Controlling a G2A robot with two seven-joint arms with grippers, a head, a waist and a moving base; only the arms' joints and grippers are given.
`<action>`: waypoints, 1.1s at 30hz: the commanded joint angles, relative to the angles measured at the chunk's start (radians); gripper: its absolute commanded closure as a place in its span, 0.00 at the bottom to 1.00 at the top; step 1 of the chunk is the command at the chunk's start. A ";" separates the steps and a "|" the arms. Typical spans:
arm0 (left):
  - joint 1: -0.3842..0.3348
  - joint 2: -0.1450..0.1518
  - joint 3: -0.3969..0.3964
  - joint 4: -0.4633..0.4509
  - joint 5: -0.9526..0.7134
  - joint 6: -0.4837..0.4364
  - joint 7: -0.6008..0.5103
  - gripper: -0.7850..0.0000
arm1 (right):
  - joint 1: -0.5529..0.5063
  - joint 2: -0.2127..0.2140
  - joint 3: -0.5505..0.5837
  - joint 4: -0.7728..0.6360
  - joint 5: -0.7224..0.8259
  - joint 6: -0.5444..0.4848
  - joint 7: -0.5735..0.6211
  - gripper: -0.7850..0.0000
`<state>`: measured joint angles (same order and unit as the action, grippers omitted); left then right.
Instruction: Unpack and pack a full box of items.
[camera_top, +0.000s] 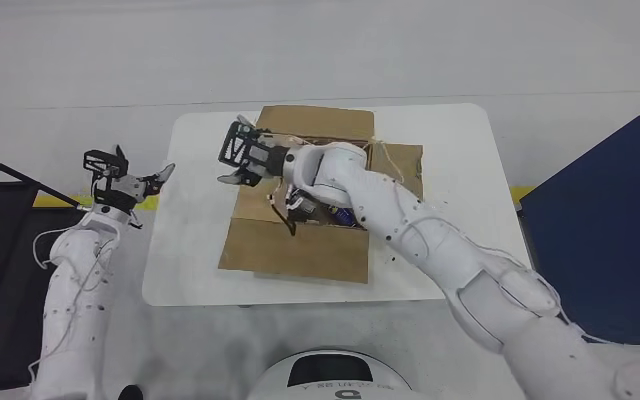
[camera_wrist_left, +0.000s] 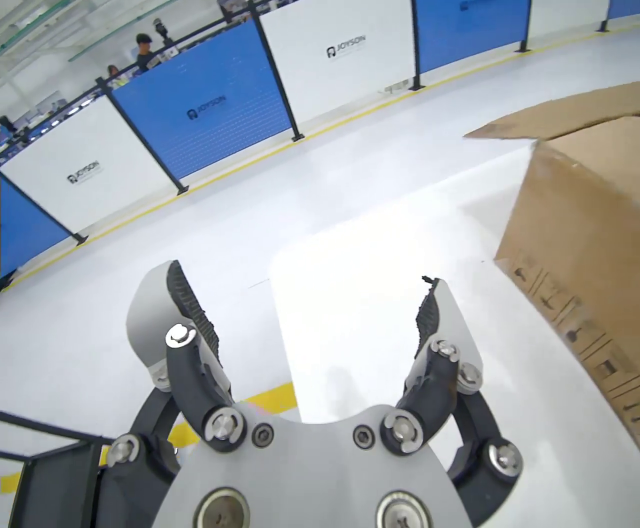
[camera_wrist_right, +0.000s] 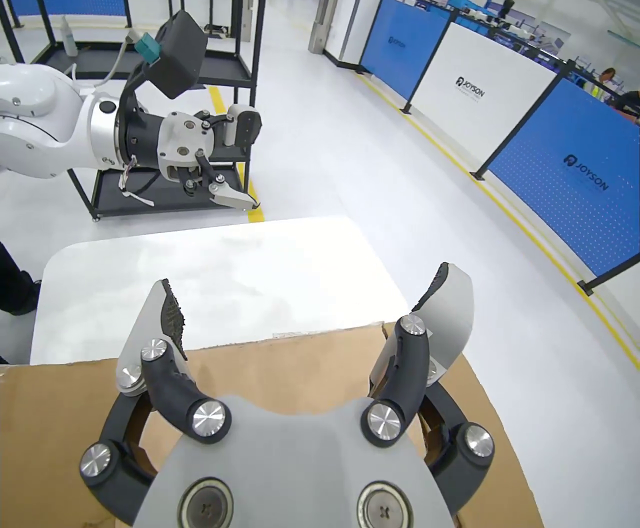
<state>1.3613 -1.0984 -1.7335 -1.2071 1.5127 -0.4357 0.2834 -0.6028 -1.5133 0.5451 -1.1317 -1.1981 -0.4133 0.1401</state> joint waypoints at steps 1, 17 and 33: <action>0.011 0.002 -0.007 0.000 -0.001 -0.004 0.005 0.00 | 0.018 0.001 0.012 0.021 -0.004 -0.050 -0.011 0.00; -0.056 -0.009 0.203 -0.117 0.181 -0.019 -0.084 0.00 | -0.332 0.219 0.414 -0.401 -0.460 -0.216 0.238 0.00; -0.056 -0.009 0.203 -0.117 0.181 -0.019 -0.084 0.00 | -0.218 0.113 0.182 -0.157 -0.444 0.028 0.240 0.00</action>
<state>1.3057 -1.1078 -1.5309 -1.3239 1.6934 -0.4551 0.1997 -0.8284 -1.3933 0.7317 -1.2913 -1.6629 -0.4005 0.3908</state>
